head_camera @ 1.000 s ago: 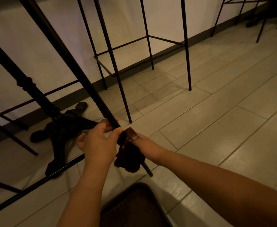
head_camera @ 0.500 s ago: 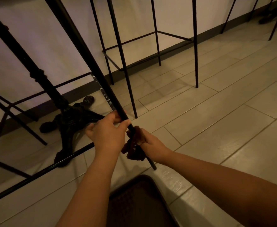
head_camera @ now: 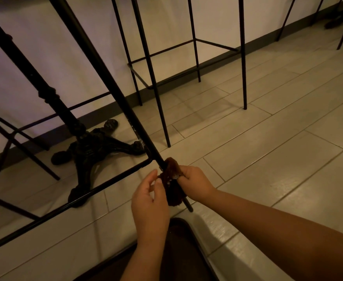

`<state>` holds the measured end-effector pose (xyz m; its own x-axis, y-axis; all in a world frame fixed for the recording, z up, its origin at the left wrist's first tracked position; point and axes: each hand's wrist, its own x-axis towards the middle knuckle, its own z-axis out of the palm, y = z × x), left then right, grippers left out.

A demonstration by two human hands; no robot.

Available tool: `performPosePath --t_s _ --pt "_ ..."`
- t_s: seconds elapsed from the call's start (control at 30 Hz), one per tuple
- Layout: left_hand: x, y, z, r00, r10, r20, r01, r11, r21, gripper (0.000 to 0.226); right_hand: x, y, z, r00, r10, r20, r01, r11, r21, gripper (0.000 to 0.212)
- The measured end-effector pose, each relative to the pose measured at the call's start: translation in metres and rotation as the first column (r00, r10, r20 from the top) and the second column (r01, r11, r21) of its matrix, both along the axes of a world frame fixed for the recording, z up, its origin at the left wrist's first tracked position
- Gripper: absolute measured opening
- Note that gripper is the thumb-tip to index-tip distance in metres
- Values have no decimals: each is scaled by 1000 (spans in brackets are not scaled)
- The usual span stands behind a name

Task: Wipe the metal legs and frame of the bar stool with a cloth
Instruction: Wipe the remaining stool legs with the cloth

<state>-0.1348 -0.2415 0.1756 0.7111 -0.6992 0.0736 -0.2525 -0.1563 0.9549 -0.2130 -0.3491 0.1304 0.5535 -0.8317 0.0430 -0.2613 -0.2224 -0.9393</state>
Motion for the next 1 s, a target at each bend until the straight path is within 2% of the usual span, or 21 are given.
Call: performPosePath --t_s 0.13,0.3,0.4,0.47,0.53,0.6,0.7,0.77,0.87,1.0 --pt "8 -21 -3 993 -50 -111 62 992 113 39 0 -3 -2 998 67 -14 -66 995 78 24" --pt "13 -42 9 977 -38 -209 44 999 23 10 -2 -5 -4 999 44 21 -46 992 120 23" --pt "18 -43 9 969 -57 -238 57 998 -8 13 -3 -9 -11 998 24 -53 -14 984 177 25" --pt "21 -42 7 975 -85 -207 87 996 -2 12 -1 -9 -12 996 51 -80 -36 982 187 28" --pt "24 -42 6 981 -105 -162 109 994 14 13 3 -5 -6 995 97 -17 -93 986 141 30" --pt "27 -41 3 985 -111 -128 117 992 40 14 8 1 0 984 164 73 -165 986 3 22" --pt "26 -37 -1 992 -96 -84 102 993 61 15 10 7 -2 975 213 66 -198 963 -183 19" --pt "26 -36 -2 994 -105 -39 108 992 72 13 11 7 -11 985 172 19 -160 946 -284 24" --pt "28 -35 -1 991 -135 -4 135 988 75 13 13 9 -22 993 88 -81 -112 929 -353 28" --pt "28 -36 -3 989 -139 54 137 990 39 14 14 16 -29 998 7 -69 -34 915 -402 25"
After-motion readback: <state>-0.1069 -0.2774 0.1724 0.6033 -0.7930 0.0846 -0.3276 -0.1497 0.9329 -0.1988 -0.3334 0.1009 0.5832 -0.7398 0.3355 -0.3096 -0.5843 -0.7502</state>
